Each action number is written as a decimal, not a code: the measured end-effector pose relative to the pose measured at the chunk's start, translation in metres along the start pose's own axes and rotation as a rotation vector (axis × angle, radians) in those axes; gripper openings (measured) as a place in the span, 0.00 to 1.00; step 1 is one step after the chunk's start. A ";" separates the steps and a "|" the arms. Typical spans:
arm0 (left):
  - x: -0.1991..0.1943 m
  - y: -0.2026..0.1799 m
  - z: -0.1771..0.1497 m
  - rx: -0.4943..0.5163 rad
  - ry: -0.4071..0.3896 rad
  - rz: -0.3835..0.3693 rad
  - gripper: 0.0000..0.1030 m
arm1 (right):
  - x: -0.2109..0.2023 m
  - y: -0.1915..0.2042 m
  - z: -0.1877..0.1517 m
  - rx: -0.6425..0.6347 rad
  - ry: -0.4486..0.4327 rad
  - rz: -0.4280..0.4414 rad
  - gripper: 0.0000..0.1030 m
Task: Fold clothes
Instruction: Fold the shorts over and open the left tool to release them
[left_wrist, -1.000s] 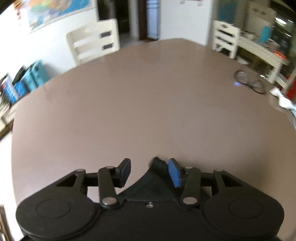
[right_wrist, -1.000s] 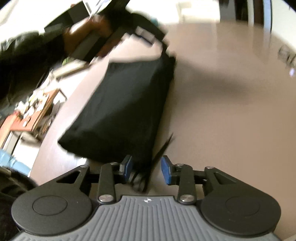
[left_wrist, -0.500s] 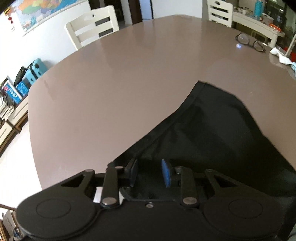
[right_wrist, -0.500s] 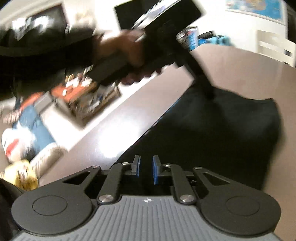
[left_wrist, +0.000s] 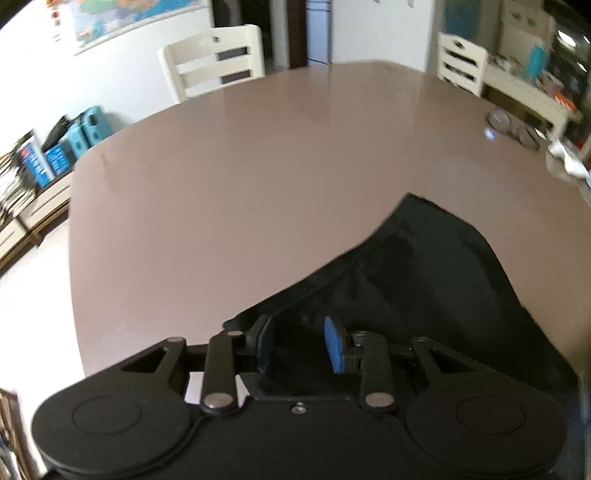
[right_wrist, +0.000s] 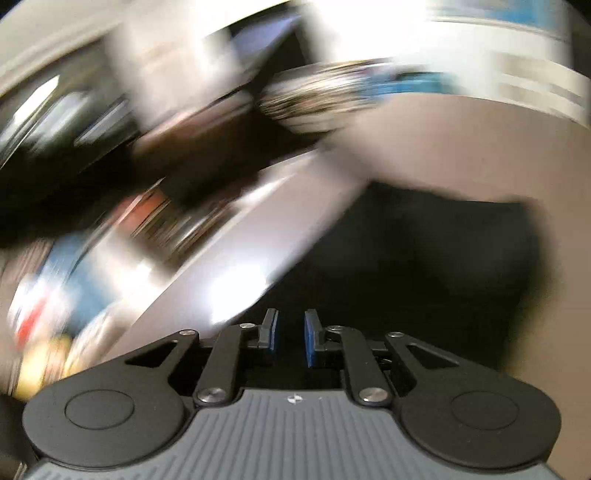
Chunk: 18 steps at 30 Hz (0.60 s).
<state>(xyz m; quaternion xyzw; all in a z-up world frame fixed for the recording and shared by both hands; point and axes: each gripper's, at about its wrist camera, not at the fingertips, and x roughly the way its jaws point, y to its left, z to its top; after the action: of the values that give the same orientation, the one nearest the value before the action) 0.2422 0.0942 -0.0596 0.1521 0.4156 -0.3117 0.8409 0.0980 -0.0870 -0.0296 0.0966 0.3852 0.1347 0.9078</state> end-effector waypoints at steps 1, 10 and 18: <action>0.001 0.002 0.001 -0.018 0.001 -0.006 0.30 | 0.008 -0.020 0.011 0.024 -0.022 -0.091 0.09; 0.012 0.013 -0.007 -0.098 0.025 0.004 0.30 | 0.060 -0.060 0.059 0.021 -0.062 -0.230 0.09; 0.011 0.016 -0.007 -0.106 0.032 0.007 0.30 | 0.077 -0.072 0.059 -0.012 -0.052 -0.229 0.03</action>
<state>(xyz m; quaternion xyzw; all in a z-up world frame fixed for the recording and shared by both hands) 0.2536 0.1059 -0.0728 0.1136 0.4443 -0.2836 0.8422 0.2044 -0.1349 -0.0609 0.0500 0.3694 0.0301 0.9274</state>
